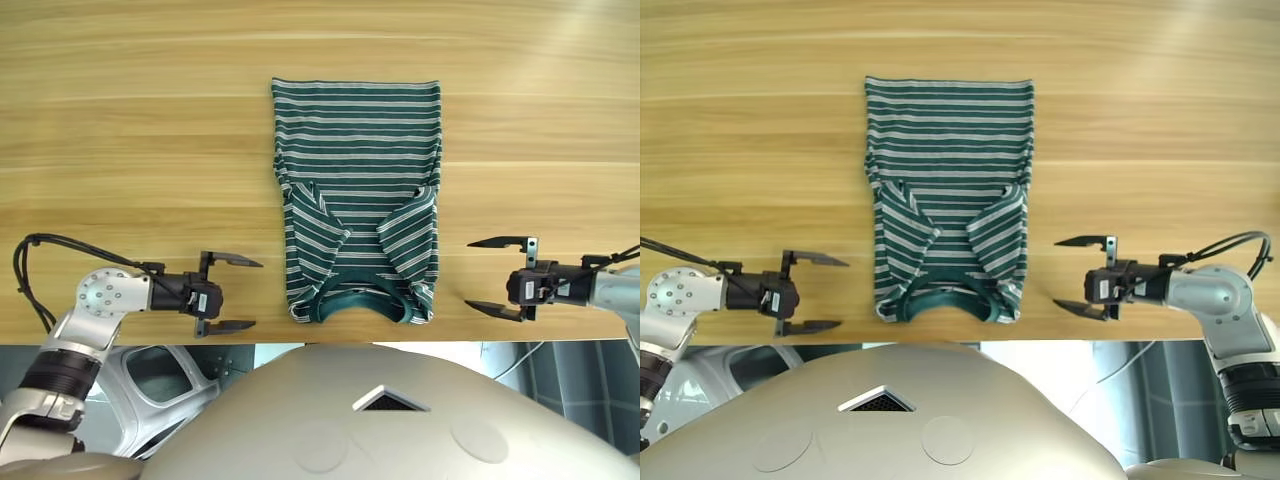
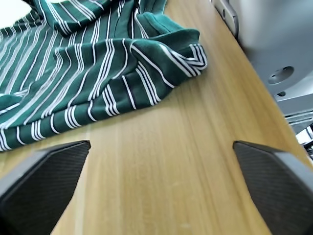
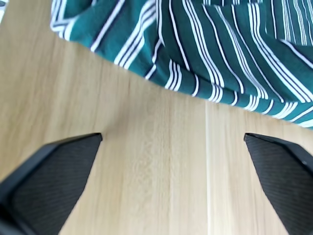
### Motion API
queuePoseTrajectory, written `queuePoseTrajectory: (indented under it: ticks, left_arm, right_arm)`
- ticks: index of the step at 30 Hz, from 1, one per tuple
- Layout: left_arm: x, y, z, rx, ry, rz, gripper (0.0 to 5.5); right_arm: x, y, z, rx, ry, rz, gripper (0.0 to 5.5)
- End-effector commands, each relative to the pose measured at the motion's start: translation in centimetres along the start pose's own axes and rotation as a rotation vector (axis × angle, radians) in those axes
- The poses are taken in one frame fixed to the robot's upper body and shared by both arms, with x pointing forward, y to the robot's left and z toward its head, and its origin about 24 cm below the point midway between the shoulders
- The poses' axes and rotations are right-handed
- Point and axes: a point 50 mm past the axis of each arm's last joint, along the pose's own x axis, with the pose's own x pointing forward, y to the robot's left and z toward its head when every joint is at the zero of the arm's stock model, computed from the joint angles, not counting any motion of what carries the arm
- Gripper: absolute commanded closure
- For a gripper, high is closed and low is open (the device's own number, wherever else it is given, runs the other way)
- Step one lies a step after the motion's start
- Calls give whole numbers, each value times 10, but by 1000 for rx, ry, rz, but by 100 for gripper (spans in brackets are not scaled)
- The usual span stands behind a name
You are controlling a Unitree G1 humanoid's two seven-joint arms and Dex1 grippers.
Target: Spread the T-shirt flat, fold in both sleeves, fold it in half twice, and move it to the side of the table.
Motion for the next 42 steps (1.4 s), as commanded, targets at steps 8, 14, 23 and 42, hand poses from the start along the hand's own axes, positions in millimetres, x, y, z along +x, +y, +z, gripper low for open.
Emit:
queuePoseTrajectory:
  ticks: [8,14,23,42]
  left_arm:
    - [40,-22,-4,-13,0,-116,10]
    - [45,-28,-1,-20,-24,-150,10]
    - [49,-31,0,-16,-35,-169,83]
    - [57,-27,5,-13,-60,-140,421]
  right_arm:
    - [29,22,15,-28,-81,130,11]
    - [33,25,21,-40,-113,152,11]
    - [39,28,21,-39,-125,158,30]
    - [45,29,25,-39,-153,173,381]
